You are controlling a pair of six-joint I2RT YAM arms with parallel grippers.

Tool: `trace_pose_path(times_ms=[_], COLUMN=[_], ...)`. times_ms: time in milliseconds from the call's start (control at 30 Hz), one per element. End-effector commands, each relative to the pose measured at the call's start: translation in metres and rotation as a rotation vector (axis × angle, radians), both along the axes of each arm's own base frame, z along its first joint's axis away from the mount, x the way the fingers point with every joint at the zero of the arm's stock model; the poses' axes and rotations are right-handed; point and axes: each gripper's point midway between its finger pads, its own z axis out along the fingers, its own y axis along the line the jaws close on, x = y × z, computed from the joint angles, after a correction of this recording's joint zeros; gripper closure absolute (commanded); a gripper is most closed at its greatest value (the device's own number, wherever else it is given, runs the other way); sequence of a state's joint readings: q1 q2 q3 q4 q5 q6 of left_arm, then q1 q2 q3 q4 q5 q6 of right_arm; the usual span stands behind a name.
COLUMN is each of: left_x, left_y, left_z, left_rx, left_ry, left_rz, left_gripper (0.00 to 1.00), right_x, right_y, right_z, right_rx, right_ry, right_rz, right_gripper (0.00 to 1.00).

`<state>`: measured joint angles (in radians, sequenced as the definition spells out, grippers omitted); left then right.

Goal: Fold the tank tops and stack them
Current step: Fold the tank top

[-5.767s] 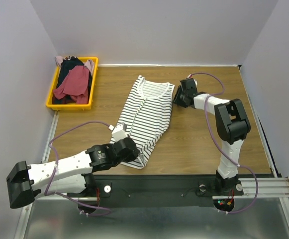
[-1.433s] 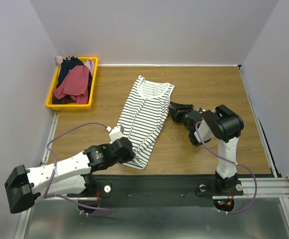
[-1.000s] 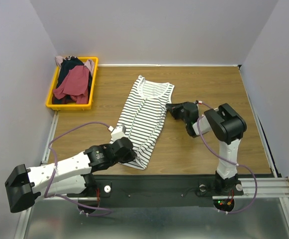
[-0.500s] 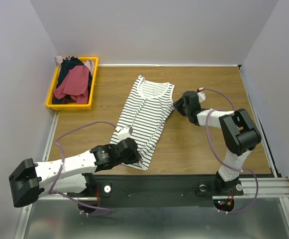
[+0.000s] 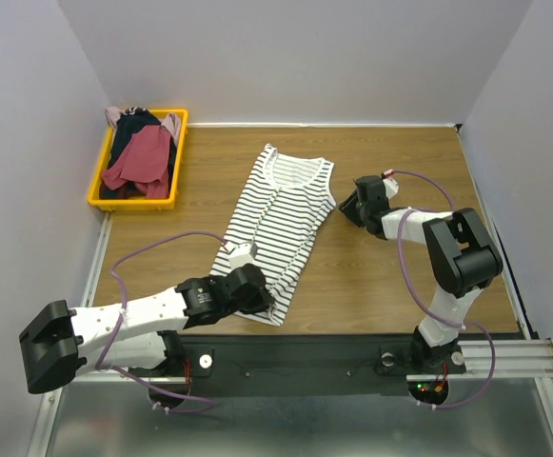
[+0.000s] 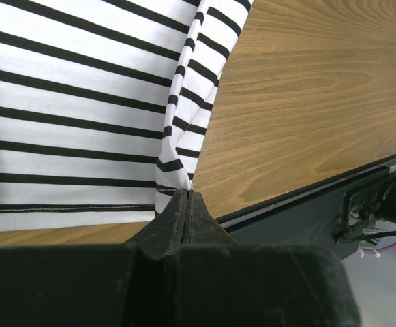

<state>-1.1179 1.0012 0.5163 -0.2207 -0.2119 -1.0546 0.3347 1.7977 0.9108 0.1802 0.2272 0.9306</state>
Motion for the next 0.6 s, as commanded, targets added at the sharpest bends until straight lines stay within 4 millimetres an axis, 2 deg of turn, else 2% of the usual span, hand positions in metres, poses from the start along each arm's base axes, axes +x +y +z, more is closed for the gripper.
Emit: trace_pose_path(times_ms=[0,100,333,567], left_x=[0.005,0.004,0.004,0.005], left_y=[-0.009,-0.009,-0.011,-0.011], left_z=[0.014,0.014,0.014,0.015], left_rx=[-0.035,-0.034,-0.034,-0.032], left_ry=[-0.035,-0.033,-0.035,-0.038], left_rz=[-0.009,-0.011,-0.016,-0.018], left_gripper=[1.00,1.00,1.00,1.00], right_x=[0.005,0.006,0.012,0.018], right_y=[0.008,0.013,0.026,0.031], right_z=[0.005,0.017,0.024,0.014], right_rx=[0.036,0.088,0.130,0.137], right_ry=[-0.024,-0.073,-0.090,-0.070], right_rz=[0.013,0.026,0.058,0.066], right_gripper=[0.56,0.55,0.55,0.56])
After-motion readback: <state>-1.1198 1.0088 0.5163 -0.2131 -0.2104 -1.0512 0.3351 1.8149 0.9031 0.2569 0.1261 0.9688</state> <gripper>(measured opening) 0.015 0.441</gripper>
